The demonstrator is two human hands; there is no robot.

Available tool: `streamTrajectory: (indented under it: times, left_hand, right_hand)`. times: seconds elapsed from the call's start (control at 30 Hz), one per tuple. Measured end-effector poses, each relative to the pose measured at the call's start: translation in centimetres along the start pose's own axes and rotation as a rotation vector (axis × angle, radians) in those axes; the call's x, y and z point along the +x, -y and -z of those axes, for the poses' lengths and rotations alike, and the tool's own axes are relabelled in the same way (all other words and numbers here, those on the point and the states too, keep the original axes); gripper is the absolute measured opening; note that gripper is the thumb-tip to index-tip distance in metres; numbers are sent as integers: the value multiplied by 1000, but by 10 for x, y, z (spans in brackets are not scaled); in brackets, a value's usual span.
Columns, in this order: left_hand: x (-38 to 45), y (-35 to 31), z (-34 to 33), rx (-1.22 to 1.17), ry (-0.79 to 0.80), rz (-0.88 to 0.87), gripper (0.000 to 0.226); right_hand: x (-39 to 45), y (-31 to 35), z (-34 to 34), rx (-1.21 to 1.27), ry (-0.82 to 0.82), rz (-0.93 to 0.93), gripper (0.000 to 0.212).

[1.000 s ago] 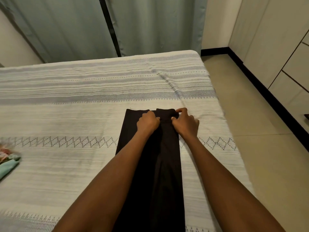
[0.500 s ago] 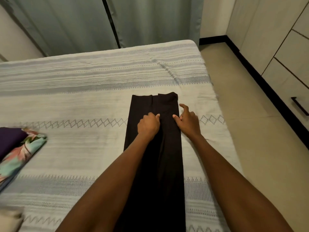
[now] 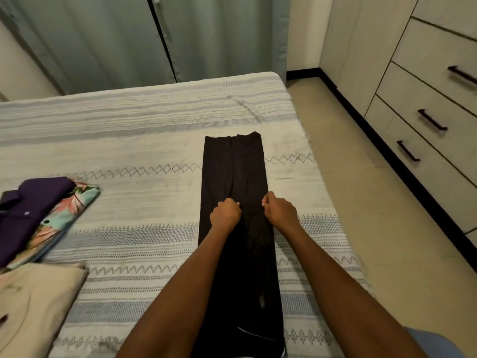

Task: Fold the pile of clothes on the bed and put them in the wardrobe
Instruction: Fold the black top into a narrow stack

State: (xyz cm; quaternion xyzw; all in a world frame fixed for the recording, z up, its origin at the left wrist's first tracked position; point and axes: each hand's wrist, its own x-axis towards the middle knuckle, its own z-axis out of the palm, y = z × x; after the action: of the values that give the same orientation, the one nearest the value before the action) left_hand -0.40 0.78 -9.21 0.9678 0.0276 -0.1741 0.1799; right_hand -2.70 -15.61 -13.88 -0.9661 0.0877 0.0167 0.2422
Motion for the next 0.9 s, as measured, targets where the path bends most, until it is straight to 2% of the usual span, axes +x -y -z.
streamTrajectory:
  times: [0.1,0.2,0.3,0.4,0.47,0.53,0.63,0.73,0.83,0.9]
  left_hand:
    - [-16,11,-2,-18,-17,-53,43]
    - [-41,27,-4,-68,-105,-145,37]
    - [-75,62,-13,-181,-215,-294,22]
    - [-108,114,-24,-240,-244,-473,12]
    - [-127,152,-26,-203,-255,-568,23]
    - [-144,191,-25,-164,-206,-576,38]
    - [-167,235,-20,25,-94,-572,62]
    - [-185,241,-19,171,49,-552,80]
    - [-196,238,-26,233,94,-587,91]
    - [-199,241,-34,258,124,-580,107]
  right_hand:
    - [-22,1,5,43,51,-24,29]
    - [-61,-2,2,102,43,-44,37]
    - [-107,-7,-7,150,26,-63,41]
    - [-152,-14,-19,103,19,13,41]
    - [-179,-18,-21,75,30,111,38]
    - [-202,-26,-23,72,9,208,33]
    - [-231,-41,-27,-12,-84,342,31]
    - [-256,-57,-32,-72,-122,453,40]
    - [-273,-62,-33,-118,-133,534,51]
    - [-277,-62,-33,-156,-127,553,56]
